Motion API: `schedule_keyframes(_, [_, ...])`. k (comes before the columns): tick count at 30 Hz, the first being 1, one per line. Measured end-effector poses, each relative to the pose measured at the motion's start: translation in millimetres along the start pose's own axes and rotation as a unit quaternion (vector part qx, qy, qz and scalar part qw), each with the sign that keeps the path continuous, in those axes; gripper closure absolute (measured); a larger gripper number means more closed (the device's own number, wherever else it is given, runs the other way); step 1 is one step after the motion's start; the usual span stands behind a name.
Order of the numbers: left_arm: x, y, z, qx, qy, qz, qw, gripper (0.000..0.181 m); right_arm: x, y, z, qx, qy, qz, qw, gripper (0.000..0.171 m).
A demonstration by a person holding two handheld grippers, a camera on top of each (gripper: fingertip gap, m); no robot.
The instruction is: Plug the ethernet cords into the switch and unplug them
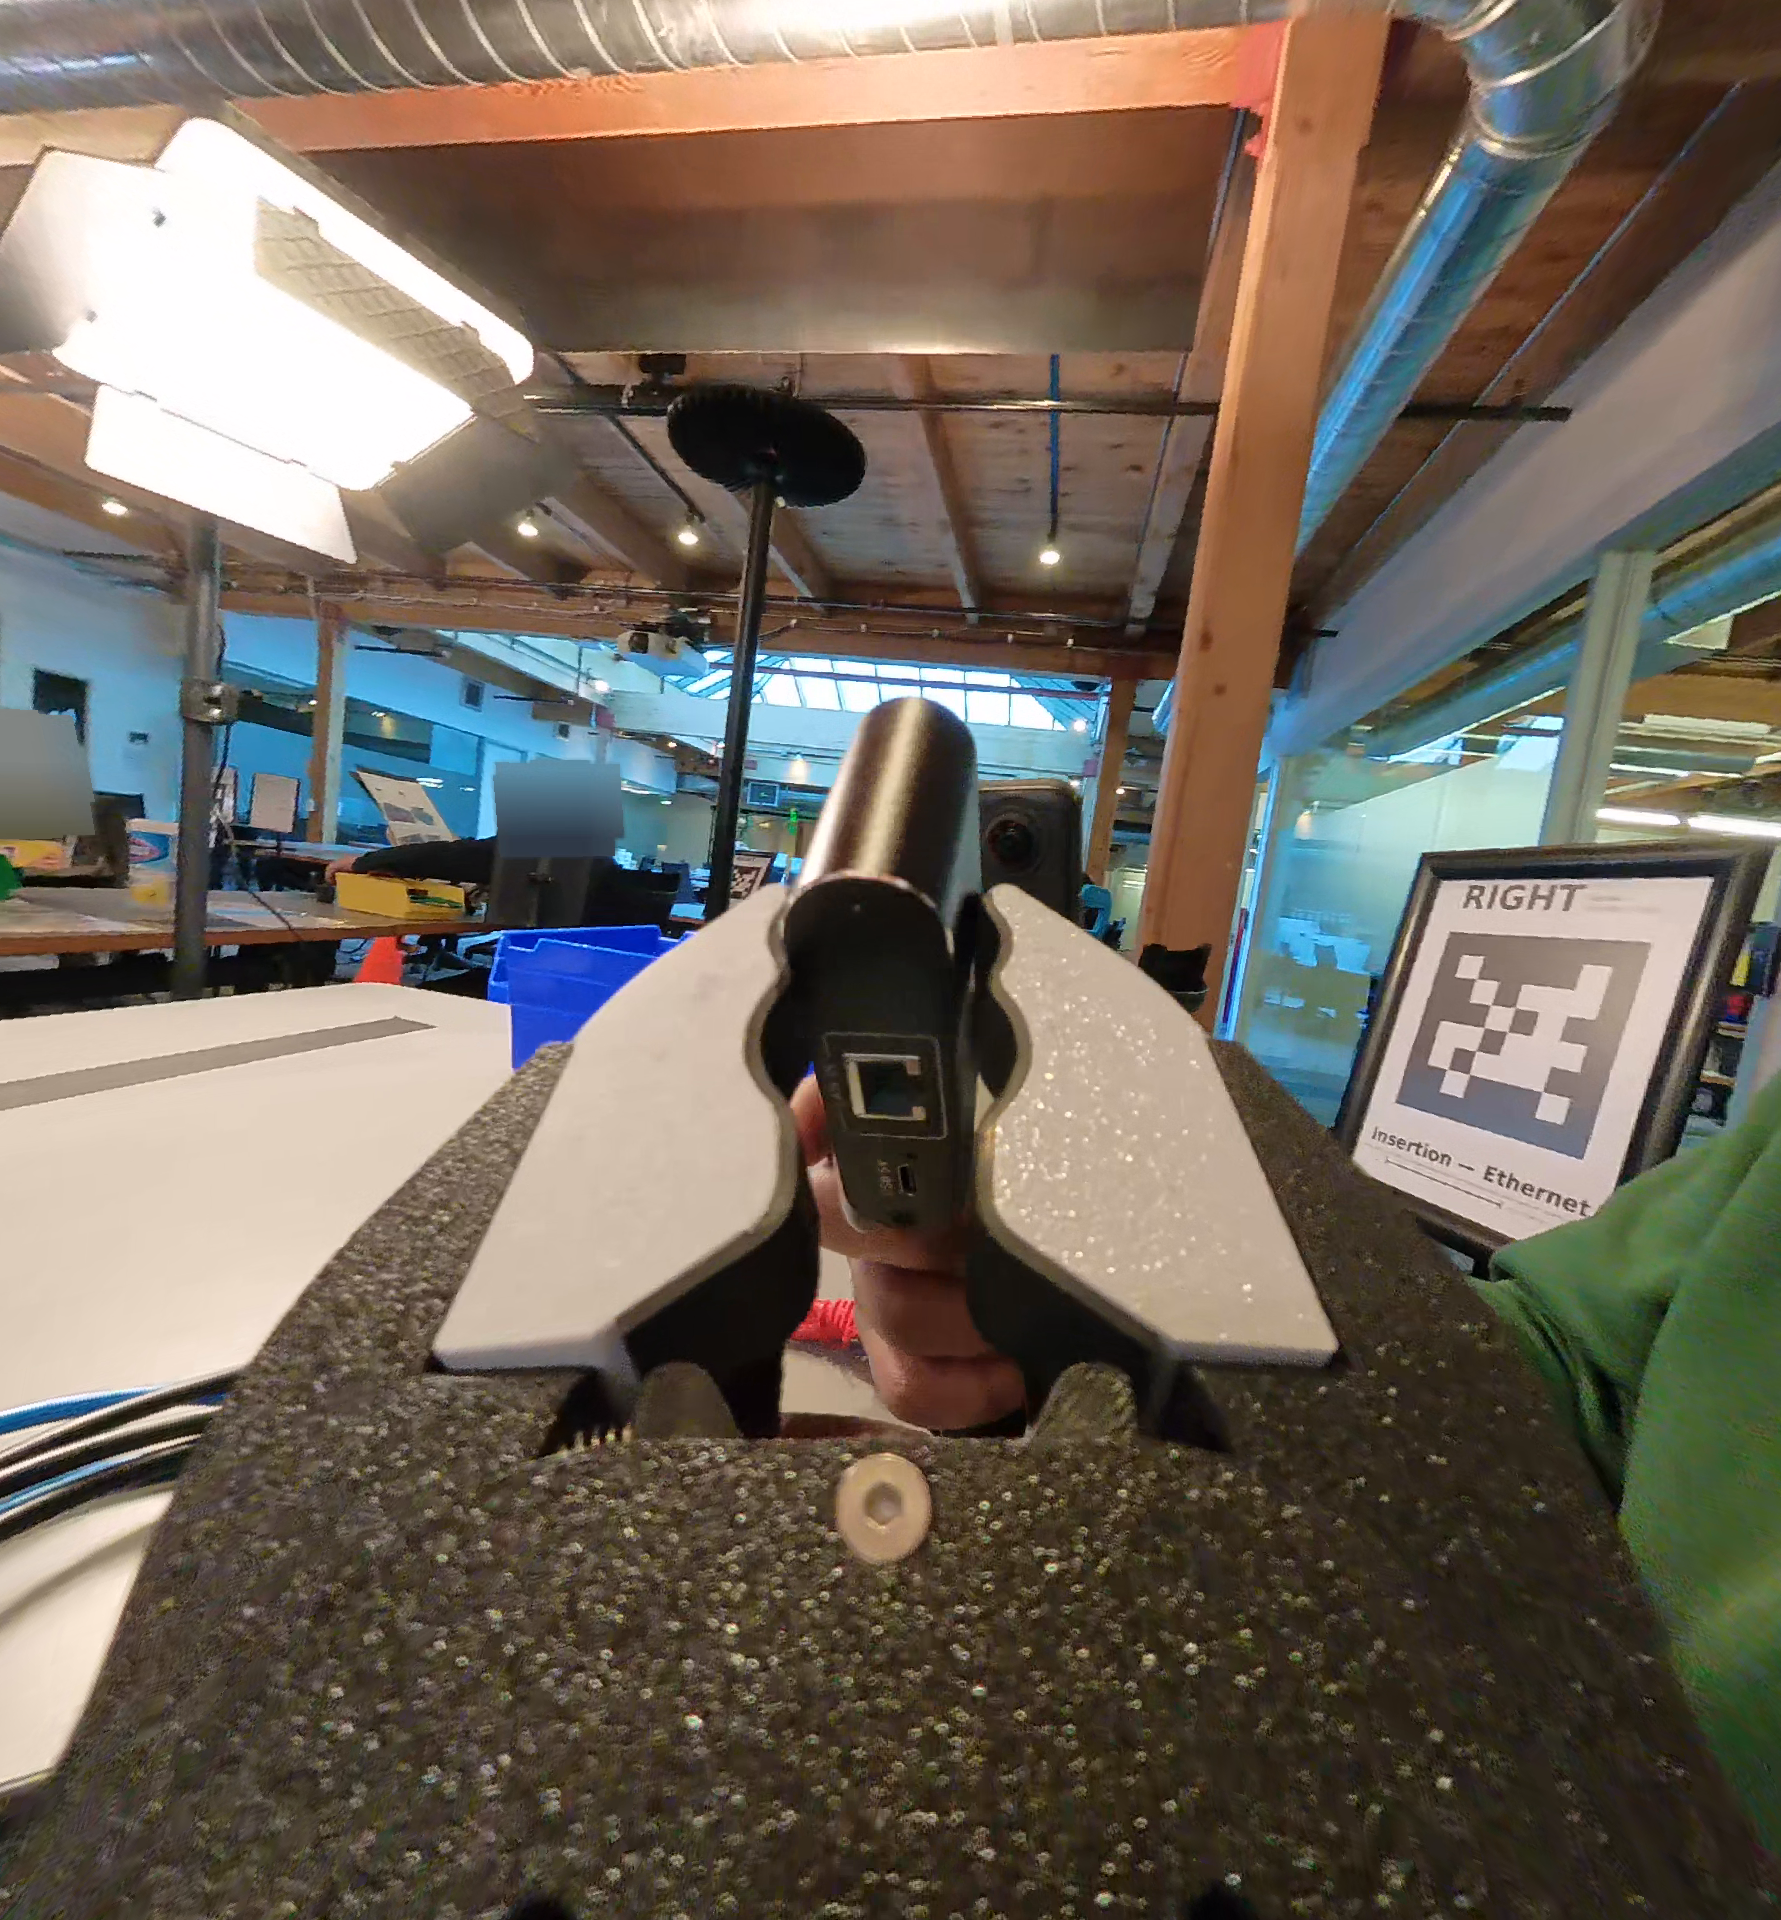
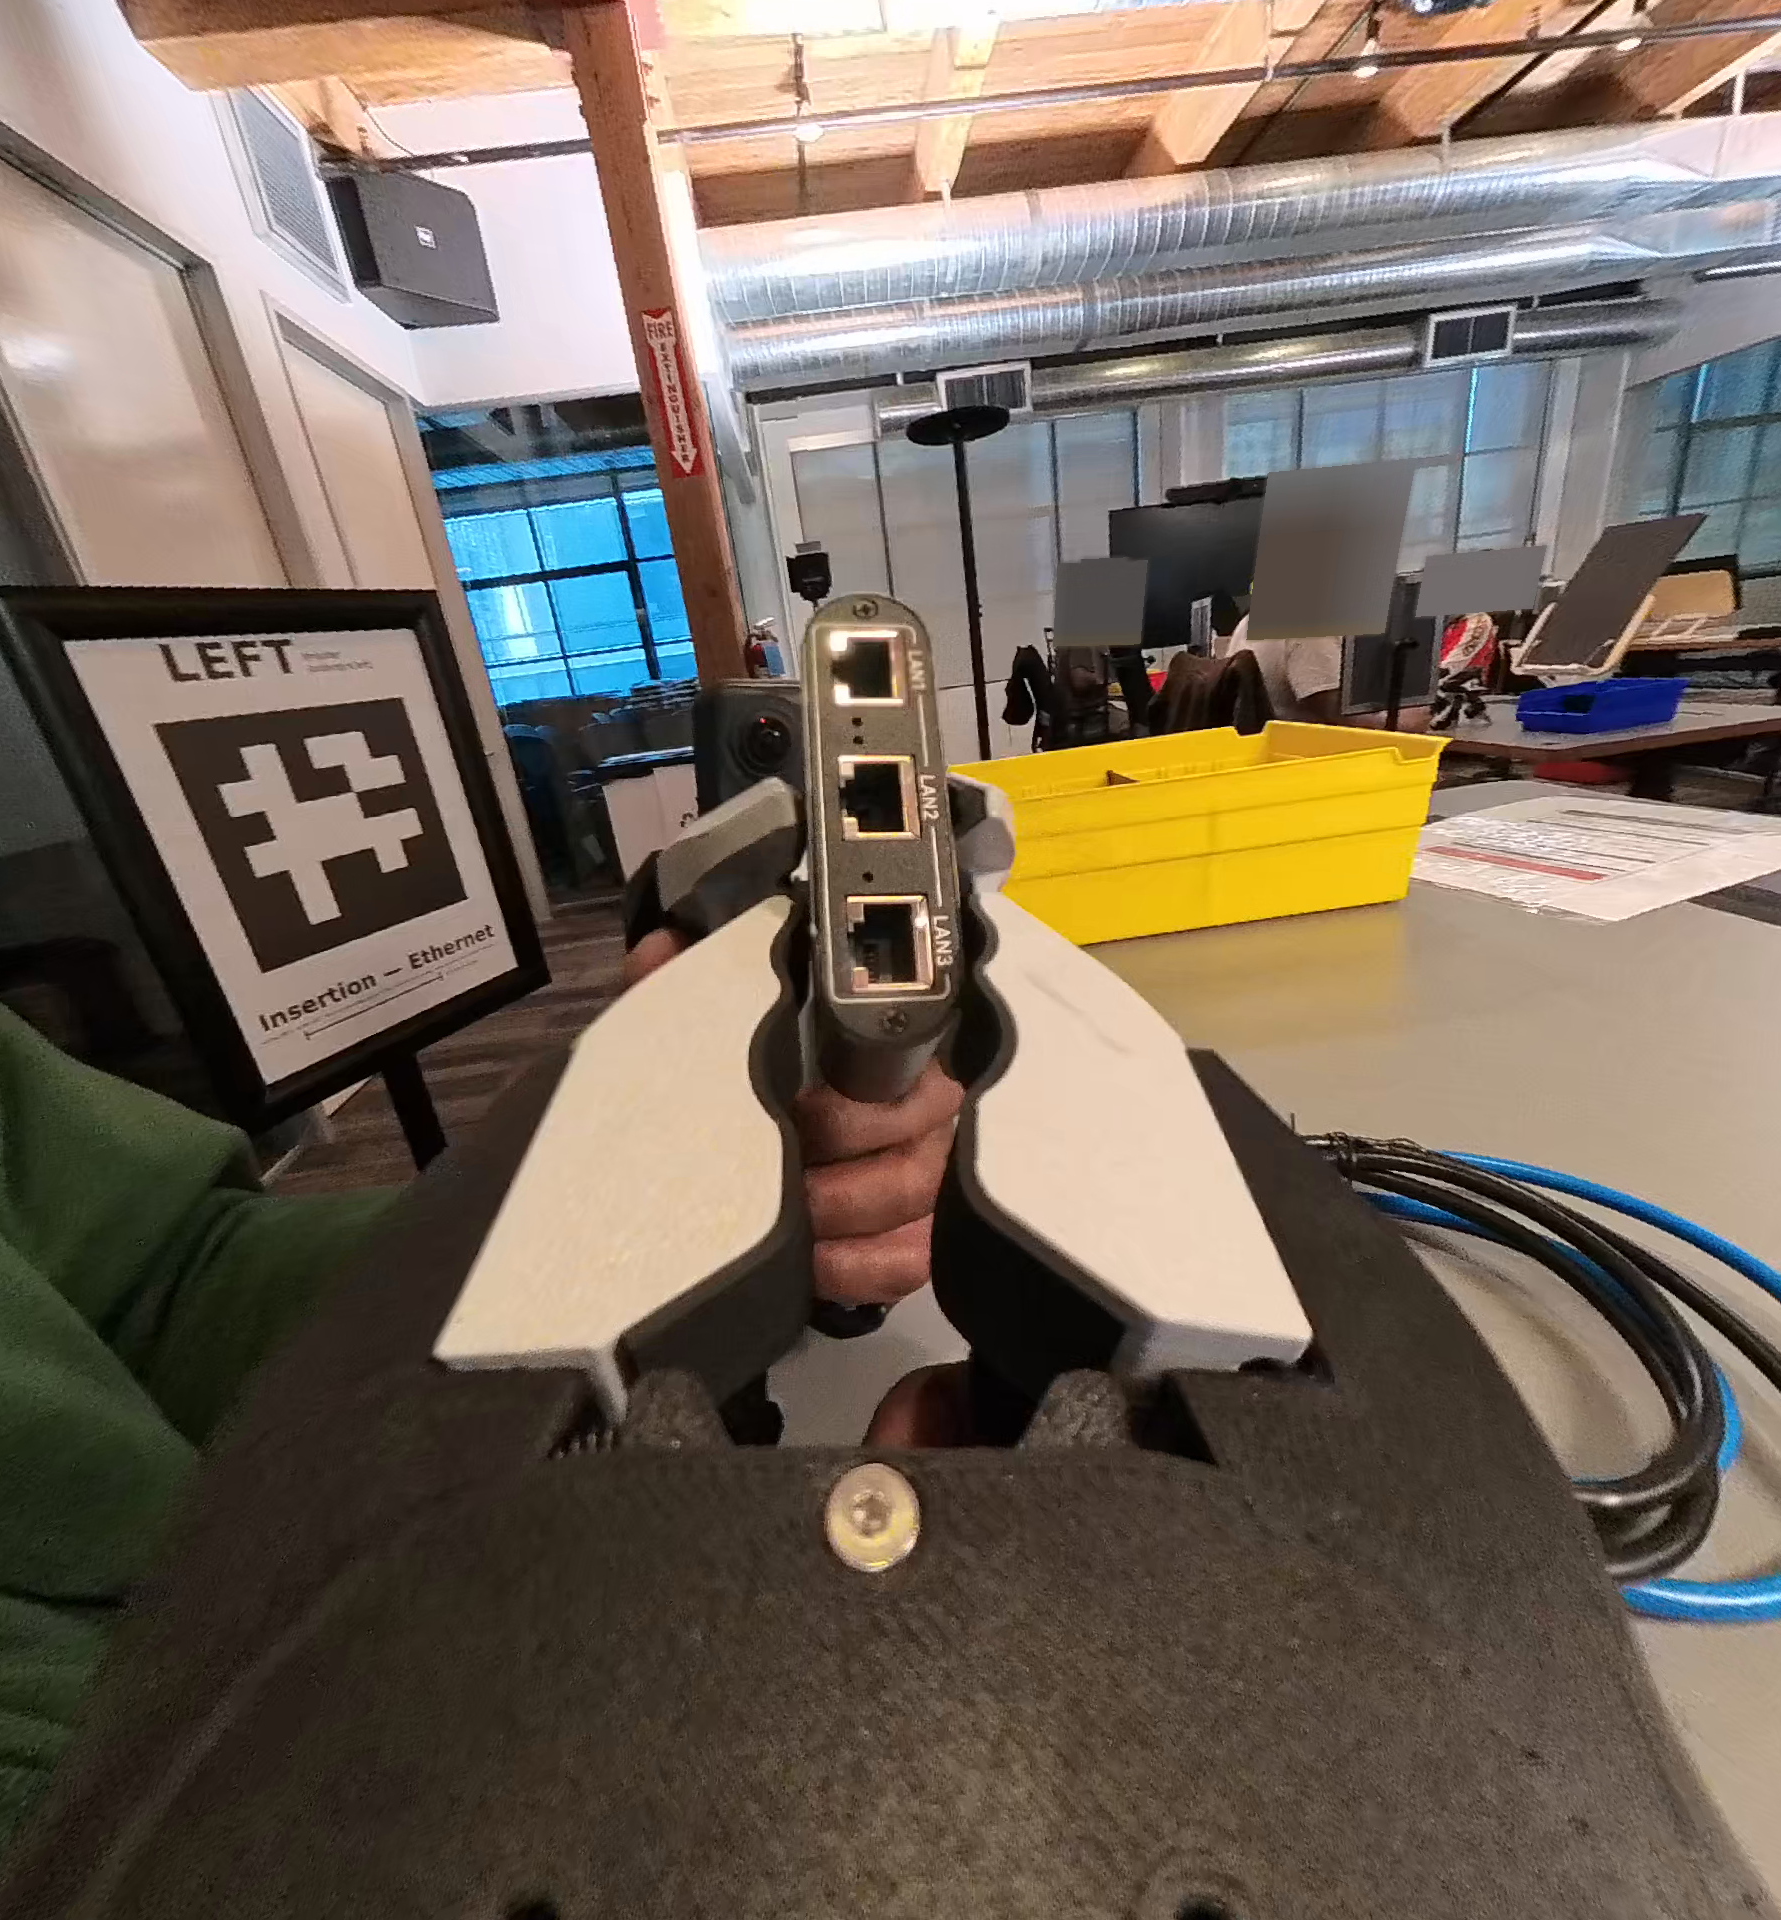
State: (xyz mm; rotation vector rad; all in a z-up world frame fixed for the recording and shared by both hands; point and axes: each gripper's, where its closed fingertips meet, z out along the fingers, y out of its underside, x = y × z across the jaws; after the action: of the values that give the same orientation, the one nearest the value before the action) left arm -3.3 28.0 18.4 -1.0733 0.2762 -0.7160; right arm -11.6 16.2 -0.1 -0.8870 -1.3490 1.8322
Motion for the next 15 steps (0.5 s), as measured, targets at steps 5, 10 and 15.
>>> schedule_keyframes(5, [-1.7, -14.6, -8.2, 0.040, 0.002, -0.006, 0.999, 0.155, 4.5, -2.5, -2.4, 0.008, 0.029, -0.021, 0.999, 0.137])
schedule_keyframes(10, [-2.1, -29.3, -19.1, 0.094, 0.054, -0.103, 0.989, 0.155, 6.2, 1.0, -7.3, -0.019, 0.083, -0.141, 0.986, 0.128])
schedule_keyframes(15, [2.1, -16.9, -13.3, 0.058, 0.075, -0.133, 0.987, 0.155, -2.0, 5.4, -3.7, -0.031, 0.080, -0.183, 0.979, 0.114])
